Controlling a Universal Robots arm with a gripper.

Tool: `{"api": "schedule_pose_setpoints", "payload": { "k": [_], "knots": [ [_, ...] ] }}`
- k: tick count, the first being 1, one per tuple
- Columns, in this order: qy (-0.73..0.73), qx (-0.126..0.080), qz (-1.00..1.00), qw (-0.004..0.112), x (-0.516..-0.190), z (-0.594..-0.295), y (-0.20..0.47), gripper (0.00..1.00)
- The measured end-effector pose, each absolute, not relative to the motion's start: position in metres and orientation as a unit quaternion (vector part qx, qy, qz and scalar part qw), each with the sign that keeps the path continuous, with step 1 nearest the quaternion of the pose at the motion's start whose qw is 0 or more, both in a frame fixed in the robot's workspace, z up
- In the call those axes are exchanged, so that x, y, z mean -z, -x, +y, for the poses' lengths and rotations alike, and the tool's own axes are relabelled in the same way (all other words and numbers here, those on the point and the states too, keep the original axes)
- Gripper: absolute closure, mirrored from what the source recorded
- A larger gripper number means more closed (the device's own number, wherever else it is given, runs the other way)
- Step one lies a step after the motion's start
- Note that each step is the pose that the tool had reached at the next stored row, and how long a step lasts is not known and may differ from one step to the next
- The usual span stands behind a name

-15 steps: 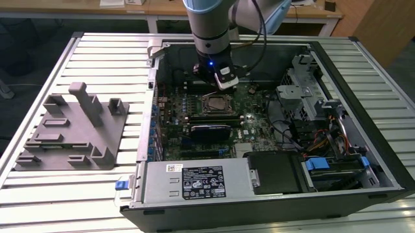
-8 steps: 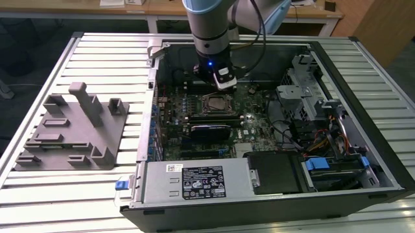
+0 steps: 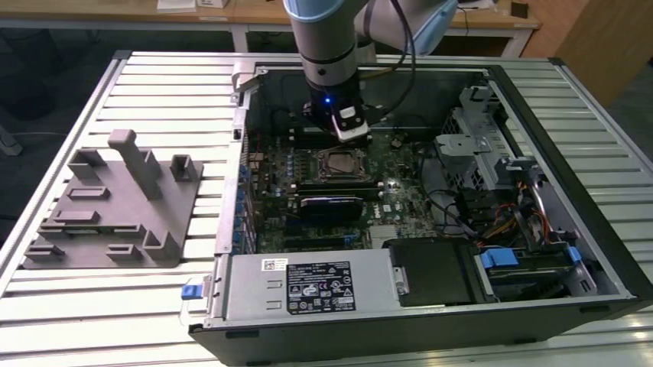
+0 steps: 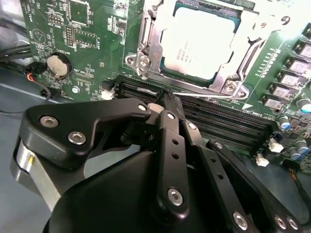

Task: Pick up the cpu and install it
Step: 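Install the first cpu locking lever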

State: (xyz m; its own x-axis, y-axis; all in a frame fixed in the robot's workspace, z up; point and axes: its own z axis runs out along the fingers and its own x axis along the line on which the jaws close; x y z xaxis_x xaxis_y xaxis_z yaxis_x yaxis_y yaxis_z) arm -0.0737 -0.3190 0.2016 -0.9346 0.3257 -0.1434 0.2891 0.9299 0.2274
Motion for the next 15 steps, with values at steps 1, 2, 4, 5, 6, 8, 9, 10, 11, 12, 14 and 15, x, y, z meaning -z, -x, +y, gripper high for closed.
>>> {"api": "schedule_pose_setpoints", "payload": {
  "k": [1,2,4,5,6,8,9,10,11,12,14,15],
  "knots": [
    [-0.157,-0.101,0.978,0.092,-0.2013,-0.3188,0.0739,0.89],
    [-0.156,-0.100,0.978,0.095,-0.2010,-0.3186,0.0739,0.89],
    [-0.156,-0.099,0.978,0.099,-0.2001,-0.3186,0.0740,0.89],
    [-0.156,-0.099,0.978,0.102,-0.1997,-0.3186,0.0740,0.89],
    [-0.155,-0.098,0.977,0.104,-0.1992,-0.3186,0.0740,0.89],
    [-0.155,-0.099,0.977,0.106,-0.1981,-0.3186,0.0742,0.89],
    [-0.155,-0.099,0.977,0.106,-0.1976,-0.3185,0.0742,0.89],
    [-0.155,-0.099,0.977,0.106,-0.1972,-0.3186,0.0743,0.89],
    [-0.155,-0.099,0.977,0.107,-0.1968,-0.3186,0.0744,0.89],
    [-0.155,-0.099,0.977,0.107,-0.1965,-0.3186,0.0745,0.89],
    [-0.155,-0.099,0.977,0.107,-0.1962,-0.3186,0.0747,0.89],
    [-0.155,-0.099,0.977,0.107,-0.1959,-0.3186,0.0747,0.89]
  ]
}}
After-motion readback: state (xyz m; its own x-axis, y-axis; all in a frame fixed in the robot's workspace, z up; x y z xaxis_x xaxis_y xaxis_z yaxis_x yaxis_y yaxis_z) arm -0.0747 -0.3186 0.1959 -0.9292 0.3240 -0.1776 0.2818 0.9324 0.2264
